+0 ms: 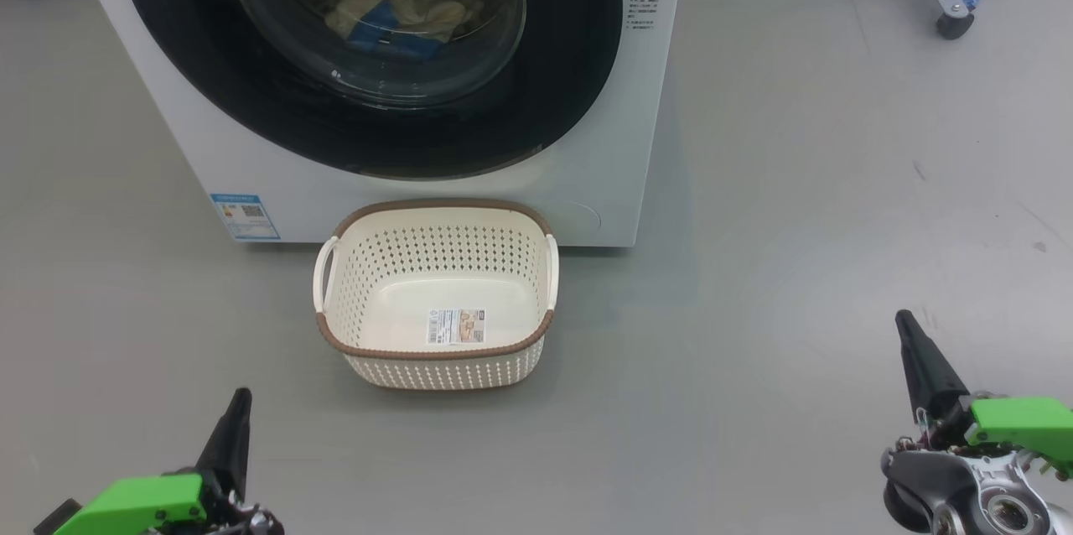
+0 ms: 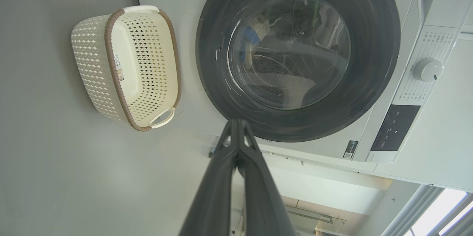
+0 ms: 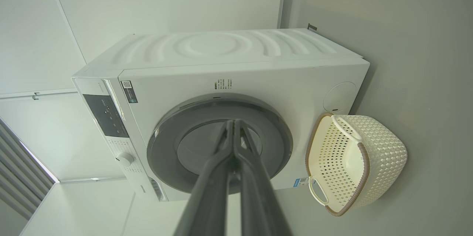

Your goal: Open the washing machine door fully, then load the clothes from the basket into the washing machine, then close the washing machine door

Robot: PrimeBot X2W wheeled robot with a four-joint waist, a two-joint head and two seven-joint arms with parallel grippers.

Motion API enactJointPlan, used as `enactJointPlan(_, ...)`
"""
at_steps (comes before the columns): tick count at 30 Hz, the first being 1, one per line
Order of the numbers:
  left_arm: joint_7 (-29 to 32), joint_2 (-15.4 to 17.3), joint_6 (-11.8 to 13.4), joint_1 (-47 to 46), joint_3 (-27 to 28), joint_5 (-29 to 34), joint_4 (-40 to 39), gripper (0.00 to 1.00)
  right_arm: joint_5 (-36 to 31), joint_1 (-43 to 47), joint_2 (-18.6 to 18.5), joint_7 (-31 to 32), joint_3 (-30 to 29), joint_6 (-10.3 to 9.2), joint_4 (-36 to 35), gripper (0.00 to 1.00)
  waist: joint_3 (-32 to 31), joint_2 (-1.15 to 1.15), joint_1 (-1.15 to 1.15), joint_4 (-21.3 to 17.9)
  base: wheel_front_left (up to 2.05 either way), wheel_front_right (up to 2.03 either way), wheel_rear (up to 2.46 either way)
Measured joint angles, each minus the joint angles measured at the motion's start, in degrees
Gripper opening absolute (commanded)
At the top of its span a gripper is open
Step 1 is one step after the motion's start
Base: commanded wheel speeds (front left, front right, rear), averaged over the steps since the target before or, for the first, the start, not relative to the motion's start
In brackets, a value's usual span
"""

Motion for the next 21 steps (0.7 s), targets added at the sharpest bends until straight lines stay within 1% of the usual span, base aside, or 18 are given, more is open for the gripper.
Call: enactJointPlan(21,0.2,-0.1,0.0,0.0,0.1,0.0,0.0,0.0,0.0,0.0,0.0,0.0,-0.1,0.0,0.0,0.0,0.0,0.0,0.0,0.0,0.0,0.0,0.0)
